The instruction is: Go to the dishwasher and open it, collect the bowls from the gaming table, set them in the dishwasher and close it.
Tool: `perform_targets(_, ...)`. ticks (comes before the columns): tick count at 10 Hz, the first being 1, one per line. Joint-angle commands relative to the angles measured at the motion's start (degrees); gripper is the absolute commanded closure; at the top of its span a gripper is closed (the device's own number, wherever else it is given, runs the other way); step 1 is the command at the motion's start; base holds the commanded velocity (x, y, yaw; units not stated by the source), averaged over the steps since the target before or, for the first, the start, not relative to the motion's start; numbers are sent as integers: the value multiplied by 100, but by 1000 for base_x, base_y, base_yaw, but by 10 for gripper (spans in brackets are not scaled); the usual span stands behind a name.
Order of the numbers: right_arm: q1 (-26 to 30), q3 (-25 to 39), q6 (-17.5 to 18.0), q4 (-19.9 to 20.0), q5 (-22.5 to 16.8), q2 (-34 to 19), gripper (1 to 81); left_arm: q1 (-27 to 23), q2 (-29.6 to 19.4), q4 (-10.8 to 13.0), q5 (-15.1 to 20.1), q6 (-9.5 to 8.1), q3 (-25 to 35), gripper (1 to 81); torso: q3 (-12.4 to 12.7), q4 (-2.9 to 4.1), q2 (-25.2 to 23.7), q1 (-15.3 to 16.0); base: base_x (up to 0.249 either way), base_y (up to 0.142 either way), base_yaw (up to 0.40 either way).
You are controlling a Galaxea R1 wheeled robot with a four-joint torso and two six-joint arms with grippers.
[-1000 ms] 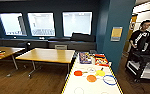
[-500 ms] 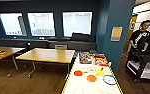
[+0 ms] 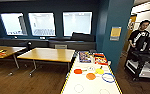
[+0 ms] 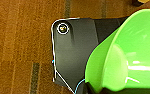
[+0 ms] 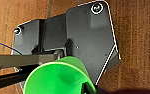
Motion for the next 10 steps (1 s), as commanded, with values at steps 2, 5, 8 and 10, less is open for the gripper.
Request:
perform_targets(2,288,-15,-17,-72,-251,-226,811,-342,-56,142,265,31,-31,811,0,0,-2,1,-78,0,0)
perform_targets(5,279,29,-17,-187,-251,-340,811,-290,-109,151,257,31,-31,811,0,0,-2,1,-79,0,0)
perform_targets(8,271,301,-17,-257,-251,-490,811,-263,-100,143,248,40,-22,811,0,0,-5,1,-78,0,0)
perform_targets(10,271,416,-17,-257,-251,-552,811,-254,-109,143,248,40,-22,811,2,0,-6,1,-96,0,0)
